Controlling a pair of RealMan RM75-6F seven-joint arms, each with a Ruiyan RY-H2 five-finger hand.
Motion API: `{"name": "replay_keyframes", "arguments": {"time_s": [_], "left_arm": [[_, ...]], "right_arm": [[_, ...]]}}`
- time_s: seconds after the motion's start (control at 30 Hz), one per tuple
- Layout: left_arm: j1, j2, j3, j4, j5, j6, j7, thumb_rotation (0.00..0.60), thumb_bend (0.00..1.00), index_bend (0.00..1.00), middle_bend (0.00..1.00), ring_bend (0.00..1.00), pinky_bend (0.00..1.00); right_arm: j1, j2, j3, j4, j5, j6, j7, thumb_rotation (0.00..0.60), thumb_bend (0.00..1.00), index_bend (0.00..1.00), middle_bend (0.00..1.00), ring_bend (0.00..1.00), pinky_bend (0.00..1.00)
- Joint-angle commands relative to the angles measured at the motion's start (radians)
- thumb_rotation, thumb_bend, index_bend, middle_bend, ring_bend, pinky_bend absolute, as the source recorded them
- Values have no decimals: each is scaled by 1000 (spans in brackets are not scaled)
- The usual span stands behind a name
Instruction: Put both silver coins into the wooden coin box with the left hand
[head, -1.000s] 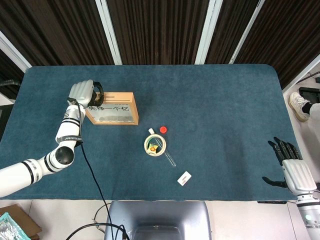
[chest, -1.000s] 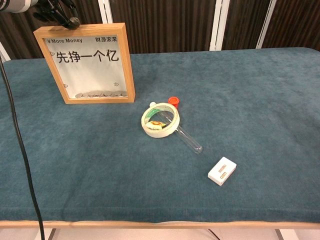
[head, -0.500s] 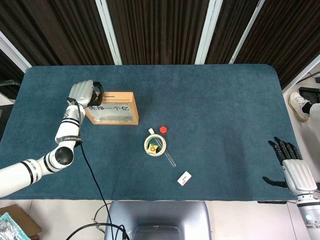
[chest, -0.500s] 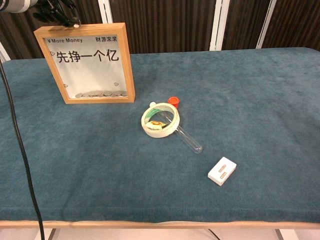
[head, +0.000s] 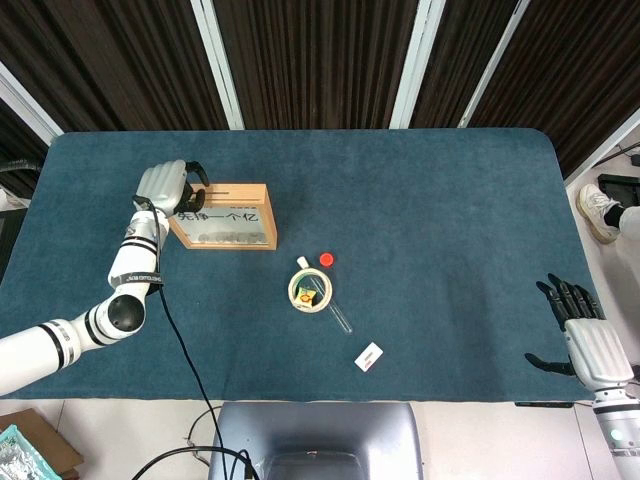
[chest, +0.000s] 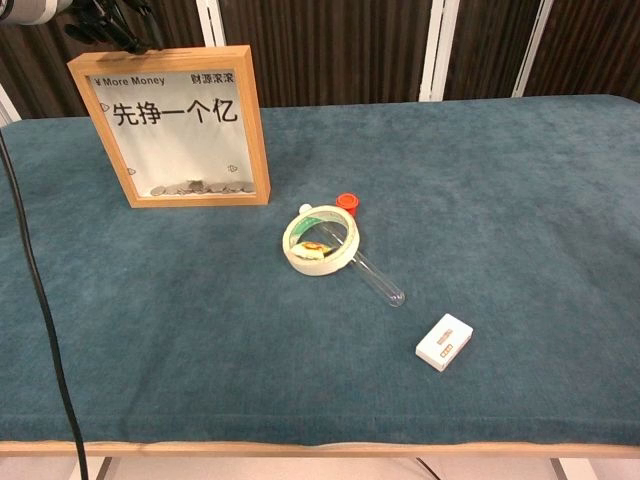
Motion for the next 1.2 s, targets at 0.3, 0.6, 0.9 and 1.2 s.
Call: {"name": "replay_keyframes", "arguments": {"time_s": [0.3, 0.6, 0.9, 1.2], "left_arm": [[151, 124, -26, -272, 310, 193, -145, 600, 437, 243, 1000, 1000, 1000], [593, 294, 246, -528, 977, 642, -286, 600, 401, 77, 460, 504, 578], [970, 103, 428, -274, 1118, 974, -212, 600, 395, 31, 50, 0, 79], [1014, 52, 415, -190, 1150, 925, -287, 600, 390, 0, 24, 0, 9]], "right_arm": [[0, 0, -2, 1, -3, 0, 0, 600, 97, 0, 0, 0, 28], [-4, -5, -7, -6, -12, 7, -18, 600, 97, 0, 0, 0, 28], [6, -36, -19, -21, -21, -10, -108, 600, 97, 0, 0, 0, 28], [-14, -36, -23, -28, -34, 32, -127, 600, 97, 0, 0, 0, 29]]}}
